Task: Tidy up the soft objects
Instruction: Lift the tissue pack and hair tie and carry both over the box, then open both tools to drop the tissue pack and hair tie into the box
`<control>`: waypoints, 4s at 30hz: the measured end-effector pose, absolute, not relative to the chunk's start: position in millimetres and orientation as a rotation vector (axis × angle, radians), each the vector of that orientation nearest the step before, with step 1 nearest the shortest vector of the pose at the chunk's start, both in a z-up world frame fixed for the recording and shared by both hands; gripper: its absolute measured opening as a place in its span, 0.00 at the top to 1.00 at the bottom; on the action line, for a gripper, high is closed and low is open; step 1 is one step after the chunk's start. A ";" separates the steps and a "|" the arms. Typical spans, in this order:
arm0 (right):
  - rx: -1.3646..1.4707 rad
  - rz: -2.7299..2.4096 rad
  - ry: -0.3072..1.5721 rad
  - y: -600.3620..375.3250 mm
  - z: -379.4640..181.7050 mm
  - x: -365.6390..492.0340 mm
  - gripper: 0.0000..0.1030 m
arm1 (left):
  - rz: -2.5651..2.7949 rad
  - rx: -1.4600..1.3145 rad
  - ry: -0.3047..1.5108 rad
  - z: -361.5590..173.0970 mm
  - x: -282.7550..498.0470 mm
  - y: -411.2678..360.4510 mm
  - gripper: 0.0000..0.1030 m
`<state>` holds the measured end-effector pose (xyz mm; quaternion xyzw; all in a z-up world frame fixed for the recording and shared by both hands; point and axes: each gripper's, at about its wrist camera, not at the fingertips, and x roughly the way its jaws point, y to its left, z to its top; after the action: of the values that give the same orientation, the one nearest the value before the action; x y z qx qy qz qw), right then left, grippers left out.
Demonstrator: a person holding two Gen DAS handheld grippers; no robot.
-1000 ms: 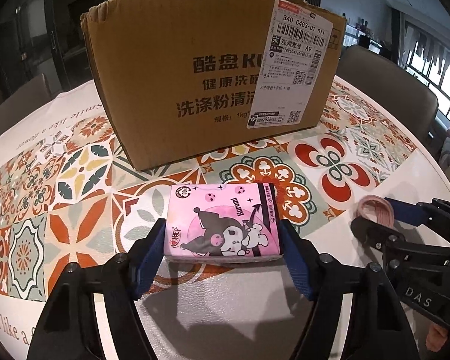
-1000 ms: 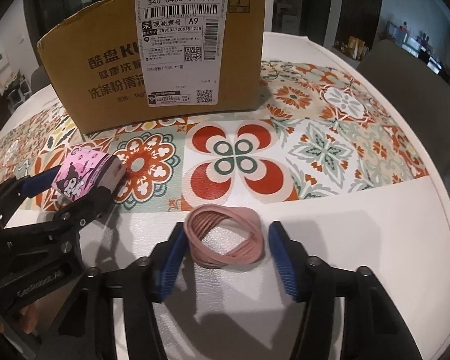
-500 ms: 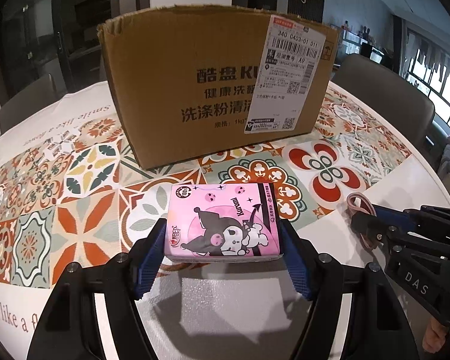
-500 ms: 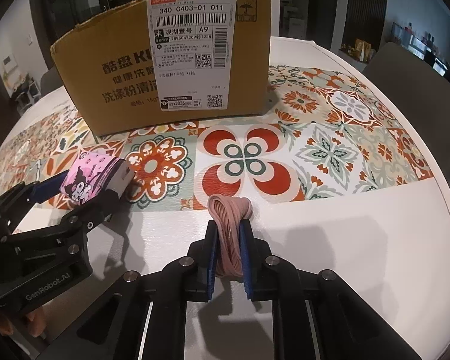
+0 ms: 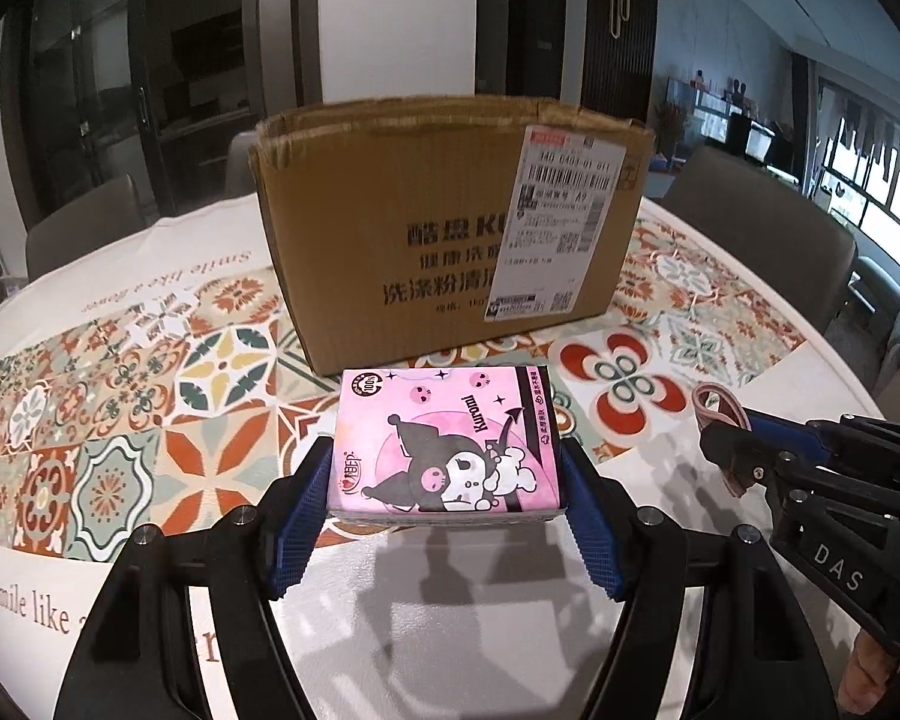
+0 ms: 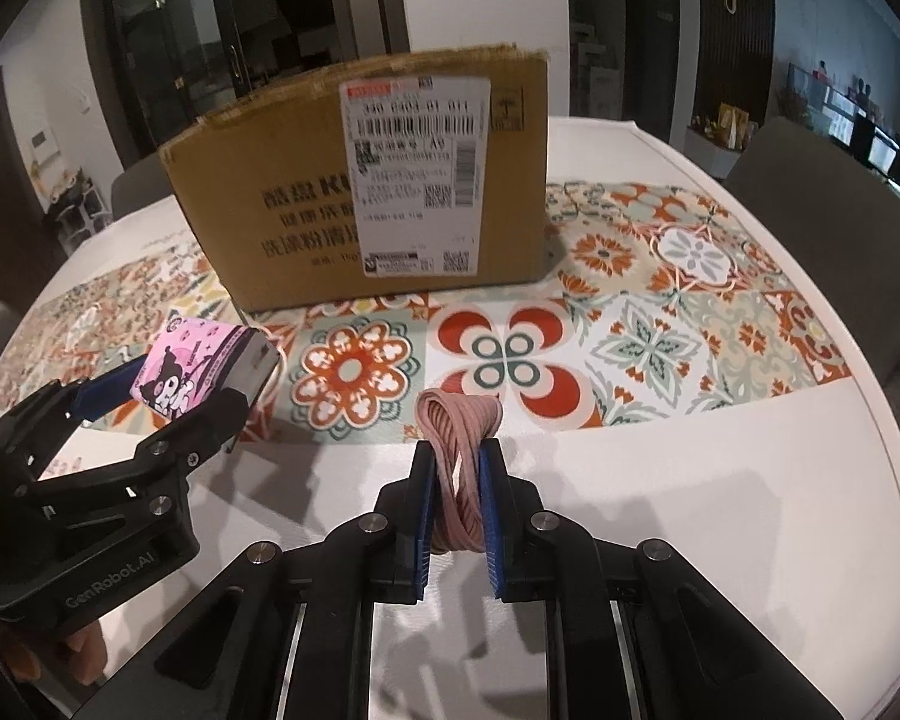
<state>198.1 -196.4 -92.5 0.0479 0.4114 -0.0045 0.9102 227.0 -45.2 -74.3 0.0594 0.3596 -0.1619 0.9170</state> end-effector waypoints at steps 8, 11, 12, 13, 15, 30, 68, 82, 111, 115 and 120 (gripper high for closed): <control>0.110 0.006 0.781 -197.9 -67.5 185.8 0.85 | -0.320 0.107 0.655 -44.3 208.8 -42.9 0.30; 0.111 0.011 0.759 -197.6 -59.1 181.6 0.85 | -0.316 0.105 0.633 -35.6 204.8 -42.2 0.30; 0.110 0.015 0.750 -197.0 -55.6 179.9 0.85 | -0.311 0.103 0.626 -32.1 203.5 -41.7 0.30; 0.110 0.017 0.744 -196.5 -52.9 179.1 0.85 | -0.306 0.101 0.617 -28.0 202.1 -41.2 0.30; 0.109 0.022 0.723 -195.9 -45.6 176.3 0.85 | -0.305 0.099 0.603 -21.7 199.4 -40.2 0.30; 0.095 0.046 0.547 -195.3 14.8 165.1 0.85 | -0.307 0.096 0.450 37.7 191.5 -40.7 0.30; 0.054 0.107 0.405 -199.3 60.1 251.8 0.85 | -0.267 0.122 0.361 70.6 281.1 -55.5 0.30; 0.040 0.128 0.440 -202.1 45.1 302.9 0.85 | -0.235 0.123 0.435 48.5 326.9 -68.2 0.30; 0.062 0.150 0.621 -215.9 -6.1 378.0 0.65 | -0.230 0.145 0.580 7.6 380.4 -75.4 0.17; 0.050 0.145 0.610 -215.8 -4.3 371.1 0.58 | -0.204 0.135 0.565 10.1 369.3 -71.5 0.17; 0.035 0.127 0.578 -212.4 4.6 358.8 0.48 | -0.157 0.118 0.541 15.2 351.1 -62.7 0.15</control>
<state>358.8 -212.4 4.6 0.0172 0.2850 0.0623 0.9563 351.1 -62.7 15.2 0.0580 0.2668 -0.0775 0.9589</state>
